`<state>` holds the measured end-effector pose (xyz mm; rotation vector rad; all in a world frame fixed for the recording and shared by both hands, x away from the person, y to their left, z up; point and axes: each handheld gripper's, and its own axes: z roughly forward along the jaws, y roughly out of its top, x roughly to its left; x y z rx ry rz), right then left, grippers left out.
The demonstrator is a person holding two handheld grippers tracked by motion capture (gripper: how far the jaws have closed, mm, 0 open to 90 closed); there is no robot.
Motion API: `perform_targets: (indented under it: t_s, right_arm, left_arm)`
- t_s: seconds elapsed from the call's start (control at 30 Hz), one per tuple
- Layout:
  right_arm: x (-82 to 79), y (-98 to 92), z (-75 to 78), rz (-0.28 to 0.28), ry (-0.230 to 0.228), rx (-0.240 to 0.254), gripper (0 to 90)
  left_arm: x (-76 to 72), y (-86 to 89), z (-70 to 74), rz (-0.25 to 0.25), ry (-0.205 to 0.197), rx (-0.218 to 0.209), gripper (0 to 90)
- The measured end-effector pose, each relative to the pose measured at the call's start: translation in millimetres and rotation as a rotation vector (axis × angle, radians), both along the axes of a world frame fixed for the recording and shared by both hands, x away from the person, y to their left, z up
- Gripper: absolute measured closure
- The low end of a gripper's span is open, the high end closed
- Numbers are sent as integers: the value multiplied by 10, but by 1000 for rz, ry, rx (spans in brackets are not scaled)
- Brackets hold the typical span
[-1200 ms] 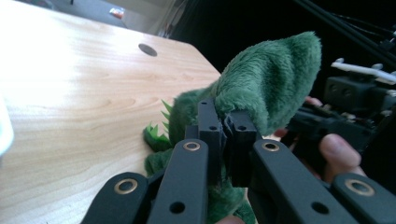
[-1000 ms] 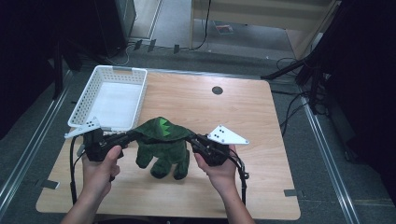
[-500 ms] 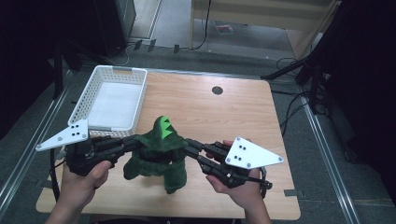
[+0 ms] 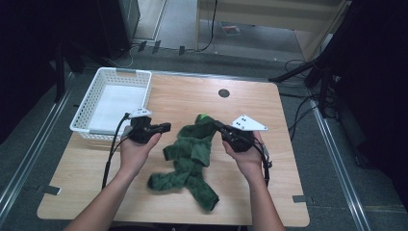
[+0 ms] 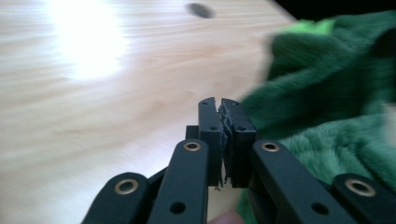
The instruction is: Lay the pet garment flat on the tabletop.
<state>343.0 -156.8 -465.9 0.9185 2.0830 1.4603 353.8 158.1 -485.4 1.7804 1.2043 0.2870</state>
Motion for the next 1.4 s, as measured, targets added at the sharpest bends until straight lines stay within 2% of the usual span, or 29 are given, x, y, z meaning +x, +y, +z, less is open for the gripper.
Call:
perform_targets:
  t_s: [0.03,0.07,0.1,0.13,0.17,0.2,0.27,0.3,0.33,0.4,0.43,0.47,0.53,0.57,0.7,0.73,0.8,0.87,0.93,1.0,1.07,1.1,1.17,1.2,1.23,1.27,1.3,1.37,1.4]
  right_arm:
    - [62,-36,-36,-16,4,3,900]
    - [169,-90,-134,-41,36,-11,900]
    - [169,-90,-134,-41,36,-11,900]
    - [222,-108,-207,-44,70,-22,892]
    - [273,-115,-289,-34,106,-54,858]
    - [317,-132,-457,-43,160,-166,813]
    - [322,-154,-495,-51,175,-183,806]
    - [312,-260,-561,-90,207,-156,851]
    - [312,-260,-561,-90,207,-156,851]
    - [295,-399,-604,-144,240,-107,868]
    - [284,-434,-619,-158,252,-100,871]
    - [253,-495,-660,-159,285,-105,856]
    - [235,-506,-678,-144,295,-113,837]
    - [185,-502,-686,-124,286,-141,772]
    - [137,-503,-642,-119,268,-123,786]
    - [134,-495,-631,-124,258,-125,808]
    - [135,-471,-636,-117,254,-126,821]
    - [140,-409,-678,-98,231,-171,846]
    - [142,-391,-695,-87,234,-178,846]
    - [156,-385,-744,-84,236,-218,863]
    - [162,-397,-754,-97,241,-228,868]
    - [174,-425,-767,-116,256,-232,867]
    - [187,-480,-770,-115,276,-222,820]
    - [186,-509,-757,-105,293,-206,763]
    - [179,-542,-728,-80,307,-183,723]
    - [152,-585,-650,-57,292,-171,691]
    - [152,-585,-650,-57,292,-171,691]
    - [150,-631,-519,-72,277,-109,688]
    - [159,-637,-449,-88,279,-65,688]
  left_arm:
    - [52,-24,-21,10,0,19,861]
    - [105,-54,-46,19,5,36,852]
    - [138,-83,-71,23,6,53,852]
    - [157,-112,-93,14,7,65,844]
    - [159,-137,-110,1,7,70,827]
    - [145,-171,-126,-10,2,69,769]
    - [115,-217,-144,-39,-12,69,753]
    - [105,-236,-150,-49,-15,69,707]
    - [98,-259,-158,-61,-19,76,707]
    - [92,-306,-177,-71,-19,88,655]
    - [93,-329,-188,-76,-14,85,643]
    - [95,-350,-200,-85,-9,87,607]
    - [81,-424,-233,-104,-7,103,594]
    - [77,-450,-248,-116,-8,115,572]
    - [68,-603,-362,-175,26,173,569]
    - [64,-628,-384,-180,39,170,598]
    - [38,-680,-431,-226,60,208,682]
    - [-11,-716,-445,-266,61,241,766]
    - [-92,-739,-445,-316,62,282,775]
    - [-172,-714,-442,-345,76,294,789]
    - [-247,-669,-453,-355,92,304,790]
    - [-271,-647,-454,-360,100,301,788]
    - [-316,-585,-442,-370,110,287,760]
    - [-313,-525,-423,-367,119,245,718]
    - [-296,-465,-402,-358,126,185,672]
    - [-253,-372,-353,-309,109,103,594]
    - [-253,-372,-353,-309,109,103,572]
    - [-179,-311,-301,-222,82,45,562]
    - [-129,-310,-282,-190,80,33,559]
